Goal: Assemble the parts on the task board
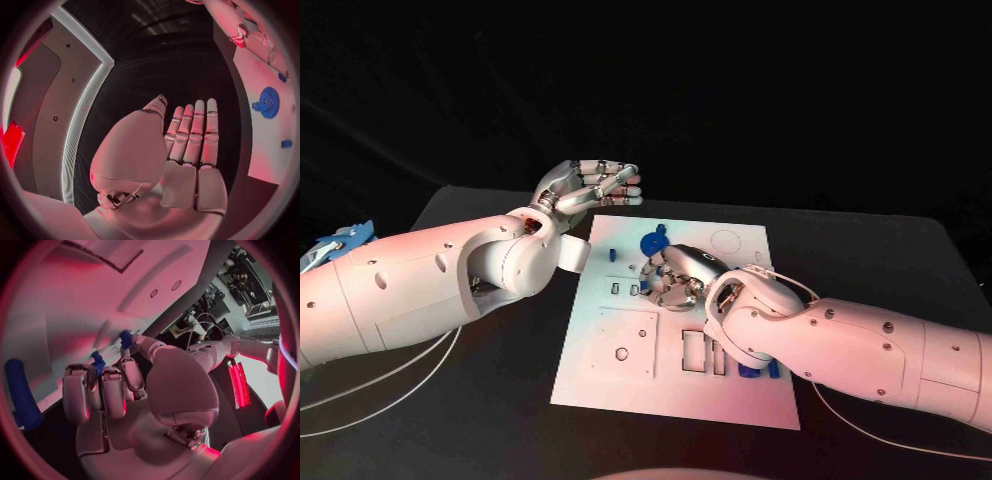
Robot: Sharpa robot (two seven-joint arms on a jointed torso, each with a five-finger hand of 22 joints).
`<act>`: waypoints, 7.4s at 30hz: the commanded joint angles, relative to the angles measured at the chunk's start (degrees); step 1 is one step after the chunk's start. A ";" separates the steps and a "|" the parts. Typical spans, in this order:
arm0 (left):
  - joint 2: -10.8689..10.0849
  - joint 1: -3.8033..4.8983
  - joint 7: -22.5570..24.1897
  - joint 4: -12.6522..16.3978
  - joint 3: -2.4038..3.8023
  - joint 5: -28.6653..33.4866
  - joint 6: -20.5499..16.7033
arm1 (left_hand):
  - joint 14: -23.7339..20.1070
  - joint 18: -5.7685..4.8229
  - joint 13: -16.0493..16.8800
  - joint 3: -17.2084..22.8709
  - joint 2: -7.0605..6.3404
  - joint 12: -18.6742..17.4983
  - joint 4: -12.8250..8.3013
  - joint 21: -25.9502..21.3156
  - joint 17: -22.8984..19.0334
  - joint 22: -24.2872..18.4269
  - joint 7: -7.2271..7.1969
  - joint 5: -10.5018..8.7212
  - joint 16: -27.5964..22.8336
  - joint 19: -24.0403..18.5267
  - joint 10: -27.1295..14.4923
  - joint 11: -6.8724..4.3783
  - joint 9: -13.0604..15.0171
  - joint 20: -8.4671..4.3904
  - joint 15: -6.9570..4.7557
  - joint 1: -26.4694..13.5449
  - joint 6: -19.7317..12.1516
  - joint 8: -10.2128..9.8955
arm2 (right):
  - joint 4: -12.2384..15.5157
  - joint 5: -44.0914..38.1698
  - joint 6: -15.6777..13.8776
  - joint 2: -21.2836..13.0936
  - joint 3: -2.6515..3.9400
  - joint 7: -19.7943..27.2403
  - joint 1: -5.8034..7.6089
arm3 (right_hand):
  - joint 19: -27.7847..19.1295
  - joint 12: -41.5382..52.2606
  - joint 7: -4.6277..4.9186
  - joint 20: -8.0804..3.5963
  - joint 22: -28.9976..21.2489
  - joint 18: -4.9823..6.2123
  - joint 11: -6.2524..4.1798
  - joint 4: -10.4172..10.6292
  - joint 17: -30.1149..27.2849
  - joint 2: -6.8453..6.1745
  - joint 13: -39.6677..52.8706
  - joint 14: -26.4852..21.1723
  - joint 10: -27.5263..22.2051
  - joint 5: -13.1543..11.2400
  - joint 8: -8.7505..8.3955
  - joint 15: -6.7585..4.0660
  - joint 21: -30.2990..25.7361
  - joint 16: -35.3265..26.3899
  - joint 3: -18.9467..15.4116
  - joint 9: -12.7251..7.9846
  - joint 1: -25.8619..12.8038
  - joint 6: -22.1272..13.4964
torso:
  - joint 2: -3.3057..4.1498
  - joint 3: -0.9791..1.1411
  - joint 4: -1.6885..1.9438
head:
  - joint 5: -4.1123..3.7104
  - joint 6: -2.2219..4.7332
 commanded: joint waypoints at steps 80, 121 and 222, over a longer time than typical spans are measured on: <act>4.88 3.37 -45.82 -7.03 -0.15 -44.81 24.95 | 32.46 -1.14 49.47 -4.57 2.17 58.38 0.94 46.21 60.06 32.87 -7.66 -0.70 67.84 16.71 13.40 -10.06 17.25 -11.54 -11.36 -18.37 1.99 21.78 | 6.75 32.83 -2.61 -22.18 1.25 14.30 8.27 | -2.42 -3.51 2.47 1.77 5.24 0.40 2.28 5.26 7.20 -2.83 -5.46 4.08 -6.58 0.84 -1.93 1.99 -5.75 -1.71 -10.13 -2.29 0.72 -6.65 | -4.17 0.81 -1.20 | 0.92 -0.80; 18.81 8.69 -60.90 -18.75 -5.44 -52.67 41.40 | 32.76 -1.50 49.41 -14.67 5.64 60.09 0.92 49.37 61.81 36.26 -7.86 -6.87 69.12 15.83 11.64 -10.21 25.62 -11.75 -11.55 -24.07 -3.12 27.77 | 1.88 34.38 -2.46 -23.03 1.22 13.37 8.65 | -2.86 -3.95 2.41 1.61 4.65 0.59 2.19 5.77 6.46 -3.08 -6.06 3.88 -7.05 2.61 -1.40 1.87 -6.61 -2.09 -10.42 -2.16 0.57 -7.32 | -4.17 1.00 -1.17 | 1.36 -2.63; 20.88 7.97 -60.71 -20.18 -7.43 -47.58 44.17 | 32.98 -1.70 48.23 8.52 0.57 60.95 0.76 51.70 63.24 38.95 -7.99 -6.75 70.34 15.38 11.09 -10.28 28.15 -11.44 -11.50 -17.87 -1.99 25.08 | 0.04 35.18 -2.01 -21.68 1.13 13.05 7.33 | -3.90 -5.14 2.50 1.58 3.35 1.02 2.24 6.29 5.69 -2.88 -7.57 3.68 -8.44 4.22 -0.94 1.88 -8.38 -2.48 -10.29 -2.09 0.65 -8.05 | -4.13 1.14 -1.08 | 1.31 -4.32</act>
